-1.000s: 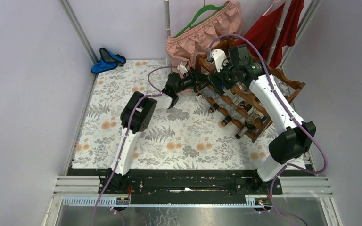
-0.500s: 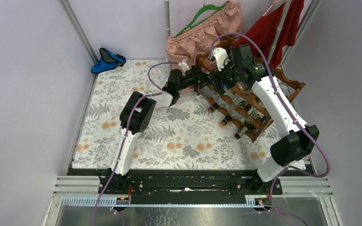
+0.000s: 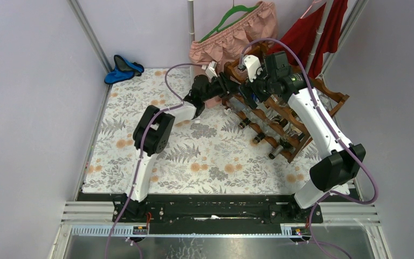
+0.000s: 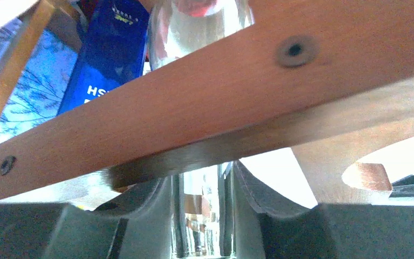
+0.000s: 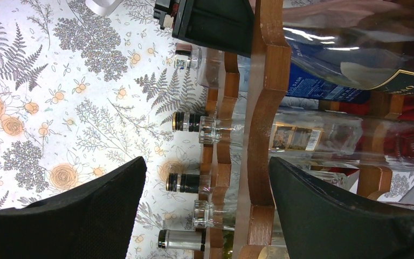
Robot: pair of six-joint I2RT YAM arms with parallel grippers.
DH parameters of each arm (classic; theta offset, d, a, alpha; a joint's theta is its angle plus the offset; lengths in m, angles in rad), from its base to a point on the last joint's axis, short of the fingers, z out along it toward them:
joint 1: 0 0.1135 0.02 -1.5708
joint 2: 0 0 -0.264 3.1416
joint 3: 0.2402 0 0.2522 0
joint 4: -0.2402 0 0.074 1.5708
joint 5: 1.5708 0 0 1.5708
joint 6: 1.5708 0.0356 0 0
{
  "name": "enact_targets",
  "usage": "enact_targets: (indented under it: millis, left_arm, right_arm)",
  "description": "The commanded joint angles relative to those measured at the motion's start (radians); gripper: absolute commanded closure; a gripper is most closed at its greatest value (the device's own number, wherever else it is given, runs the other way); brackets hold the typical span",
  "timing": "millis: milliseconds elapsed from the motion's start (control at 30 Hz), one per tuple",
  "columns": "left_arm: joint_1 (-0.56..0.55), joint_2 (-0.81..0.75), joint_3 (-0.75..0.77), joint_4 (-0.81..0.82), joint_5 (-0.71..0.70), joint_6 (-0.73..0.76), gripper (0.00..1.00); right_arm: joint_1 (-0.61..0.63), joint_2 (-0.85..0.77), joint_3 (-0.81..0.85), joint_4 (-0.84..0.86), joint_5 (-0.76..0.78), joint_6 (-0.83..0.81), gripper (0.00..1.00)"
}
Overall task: Put the wine bottle on the wine rack
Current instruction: Place the wine bottle in the wine rack.
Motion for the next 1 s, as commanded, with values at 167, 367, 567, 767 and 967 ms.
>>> enact_targets:
  millis: [167, 367, 567, 767, 967]
  left_arm:
    - [-0.008, -0.128, 0.042, -0.053, -0.081, 0.31, 0.83]
    - [-0.029, -0.131, 0.037, -0.114, -0.11, 0.425, 0.81]
    - [-0.056, -0.147, 0.017, -0.16, -0.176, 0.54, 0.76]
    - [-0.059, -0.177, -0.046, -0.132, -0.232, 0.554, 0.64]
    - [-0.06, -0.199, -0.077, -0.118, -0.262, 0.543, 0.6]
  right_arm:
    - [-0.005, -0.054, 0.002, 0.028, -0.026, 0.006, 0.09]
    - [-0.006, -0.06, 0.002, 0.026, -0.027, 0.004, 0.09]
    - [-0.009, -0.07, 0.001, 0.028, -0.033, 0.003, 0.09]
    - [-0.011, -0.074, 0.001, 0.027, -0.047, 0.003, 0.09]
    - [-0.011, -0.076, 0.001, 0.026, -0.056, 0.004, 0.09]
